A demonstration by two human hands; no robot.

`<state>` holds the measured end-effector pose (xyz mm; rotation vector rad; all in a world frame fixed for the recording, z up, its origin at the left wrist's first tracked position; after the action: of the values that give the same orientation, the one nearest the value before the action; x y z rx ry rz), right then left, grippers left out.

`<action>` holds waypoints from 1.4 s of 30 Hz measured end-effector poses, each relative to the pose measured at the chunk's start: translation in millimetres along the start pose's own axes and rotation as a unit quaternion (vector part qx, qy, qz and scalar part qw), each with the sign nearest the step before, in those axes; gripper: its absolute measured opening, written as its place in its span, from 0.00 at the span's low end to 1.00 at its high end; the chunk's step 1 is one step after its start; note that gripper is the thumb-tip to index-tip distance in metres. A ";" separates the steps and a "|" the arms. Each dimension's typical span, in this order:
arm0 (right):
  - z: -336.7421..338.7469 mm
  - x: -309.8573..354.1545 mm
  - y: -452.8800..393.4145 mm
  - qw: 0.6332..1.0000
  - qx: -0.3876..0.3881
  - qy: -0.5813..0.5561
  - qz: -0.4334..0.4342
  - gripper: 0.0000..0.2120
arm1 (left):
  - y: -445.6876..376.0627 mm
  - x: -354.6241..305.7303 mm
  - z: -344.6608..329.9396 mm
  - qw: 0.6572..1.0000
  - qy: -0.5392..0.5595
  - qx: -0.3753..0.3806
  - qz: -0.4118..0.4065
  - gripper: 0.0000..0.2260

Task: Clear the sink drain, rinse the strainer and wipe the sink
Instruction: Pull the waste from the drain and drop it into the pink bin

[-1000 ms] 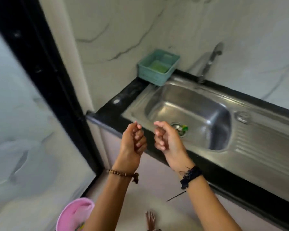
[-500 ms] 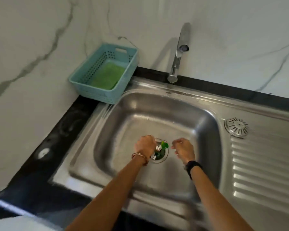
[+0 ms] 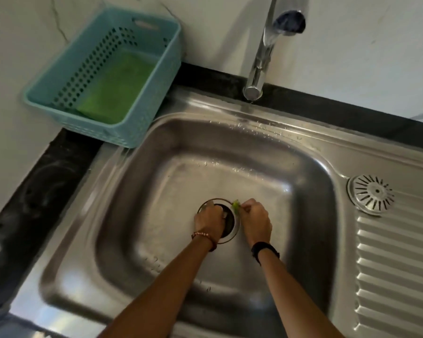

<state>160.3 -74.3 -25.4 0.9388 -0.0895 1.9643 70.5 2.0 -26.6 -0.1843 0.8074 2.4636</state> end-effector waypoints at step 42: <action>-513.2 -98.0 456.6 0.819 0.466 0.173 0.287 0.04 | 383.7 519.4 -392.9 0.658 0.519 -0.230 0.494 0.06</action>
<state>-458.8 -192.4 -315.8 1.2106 0.9961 2.7722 -587.0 -254.0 -297.9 -1.9672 0.7250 3.4832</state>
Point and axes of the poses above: each hand's wrist, its own y-axis away from the middle knuckle, its own z-axis out of the back of the hand, x = y × z, the point moved 3 cm from there along -y, towards the middle knuckle, and after that the axes turned 2 degrees about -y, right-handed, at the moved point
